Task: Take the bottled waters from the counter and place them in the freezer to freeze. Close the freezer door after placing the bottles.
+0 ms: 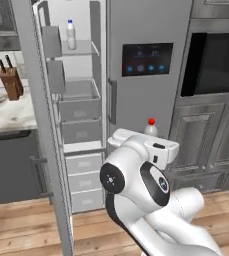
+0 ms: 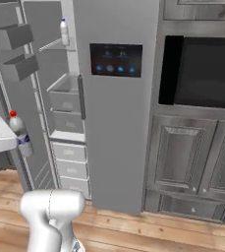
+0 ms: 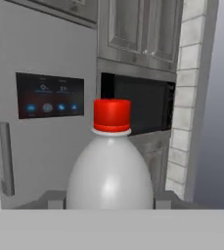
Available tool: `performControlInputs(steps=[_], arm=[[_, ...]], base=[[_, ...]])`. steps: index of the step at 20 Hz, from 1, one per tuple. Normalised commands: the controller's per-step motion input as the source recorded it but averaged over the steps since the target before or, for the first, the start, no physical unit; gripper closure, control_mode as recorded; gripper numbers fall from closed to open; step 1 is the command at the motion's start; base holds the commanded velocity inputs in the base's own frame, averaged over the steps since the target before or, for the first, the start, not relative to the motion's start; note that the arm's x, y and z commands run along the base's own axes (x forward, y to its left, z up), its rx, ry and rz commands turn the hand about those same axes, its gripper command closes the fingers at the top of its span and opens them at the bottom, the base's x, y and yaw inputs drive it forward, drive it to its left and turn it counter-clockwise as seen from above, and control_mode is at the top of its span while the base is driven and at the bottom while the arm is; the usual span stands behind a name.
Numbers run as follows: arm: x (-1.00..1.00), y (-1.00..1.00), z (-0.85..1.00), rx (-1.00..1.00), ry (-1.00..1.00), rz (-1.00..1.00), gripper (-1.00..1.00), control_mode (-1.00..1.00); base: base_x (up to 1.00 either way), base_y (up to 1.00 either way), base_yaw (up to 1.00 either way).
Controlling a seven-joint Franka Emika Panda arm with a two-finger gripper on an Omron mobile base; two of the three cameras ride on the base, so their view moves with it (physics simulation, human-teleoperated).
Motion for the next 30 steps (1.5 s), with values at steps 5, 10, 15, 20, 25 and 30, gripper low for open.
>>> performControlInputs(steps=[5,10,15,20,25,30], arm=[[0.00,0.00,0.00,0.00,0.00,0.00,1.00,1.00],[0.00,0.00,0.00,0.00,0.00,0.00,1.00,1.00],[0.00,0.00,0.00,0.00,0.00,0.00,1.00,1.00],[0.00,0.00,0.00,0.00,0.00,0.00,1.00,1.00],[0.00,0.00,0.00,0.00,0.00,0.00,1.00,1.00],[0.00,0.00,0.00,0.00,0.00,0.00,1.00,1.00]], base=[[0.52,0.16,0.40],[0.83,0.01,0.28],[0.96,0.00,0.18],[0.43,0.01,0.17],[0.47,0.20,0.09],[0.51,0.05,0.01]])
